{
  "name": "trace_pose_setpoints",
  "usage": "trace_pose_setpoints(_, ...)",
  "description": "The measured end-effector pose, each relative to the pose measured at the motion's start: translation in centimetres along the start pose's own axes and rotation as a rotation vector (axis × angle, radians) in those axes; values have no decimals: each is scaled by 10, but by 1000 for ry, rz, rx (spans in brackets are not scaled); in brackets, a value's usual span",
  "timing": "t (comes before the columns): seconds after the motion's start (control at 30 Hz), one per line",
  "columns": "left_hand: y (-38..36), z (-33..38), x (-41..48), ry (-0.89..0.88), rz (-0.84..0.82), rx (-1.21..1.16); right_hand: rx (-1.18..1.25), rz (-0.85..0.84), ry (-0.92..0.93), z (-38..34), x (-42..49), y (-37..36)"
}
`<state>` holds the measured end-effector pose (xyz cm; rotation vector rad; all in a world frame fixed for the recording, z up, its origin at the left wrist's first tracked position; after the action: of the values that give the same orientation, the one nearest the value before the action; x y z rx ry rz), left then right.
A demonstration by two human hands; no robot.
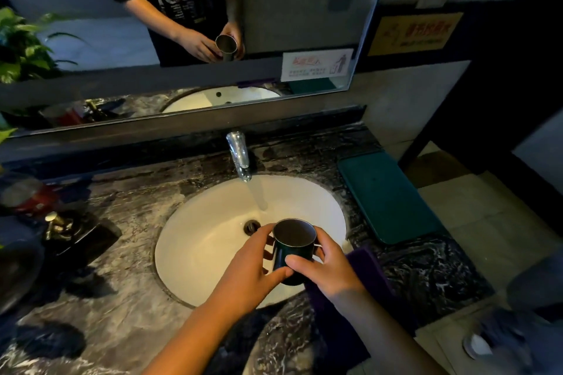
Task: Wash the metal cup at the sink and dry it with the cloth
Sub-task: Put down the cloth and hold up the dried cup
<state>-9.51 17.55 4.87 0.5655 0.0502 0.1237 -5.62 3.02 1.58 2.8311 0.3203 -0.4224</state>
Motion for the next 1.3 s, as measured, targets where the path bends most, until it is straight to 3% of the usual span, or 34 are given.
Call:
trace_pose_setpoints(0.4, -163, 82, 114, -29, 12, 145, -204, 148, 128, 19, 89, 190)
trace_pose_setpoints(0.57, -215, 97, 161, -26, 33, 155, -216, 107, 136, 31, 139, 241)
trace_pose_setpoints(1.03, -256, 86, 213, 193, 118, 16, -232, 32, 186, 48, 219, 266)
trace_pose_setpoints(1.3, -264, 75, 206, 316, 74, 5, -211, 33, 125, 62, 218, 270)
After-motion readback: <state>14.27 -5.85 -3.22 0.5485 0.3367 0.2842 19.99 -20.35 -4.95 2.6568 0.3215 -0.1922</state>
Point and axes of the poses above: each hand's wrist, its own x-axis towards the middle knuckle, its own y-axis out of the back of the hand, z = x × y, the point moved 9 cm from there along x, towards the middle knuckle, and after that the axes turned 9 degrees about z, right-handed, at the moved point
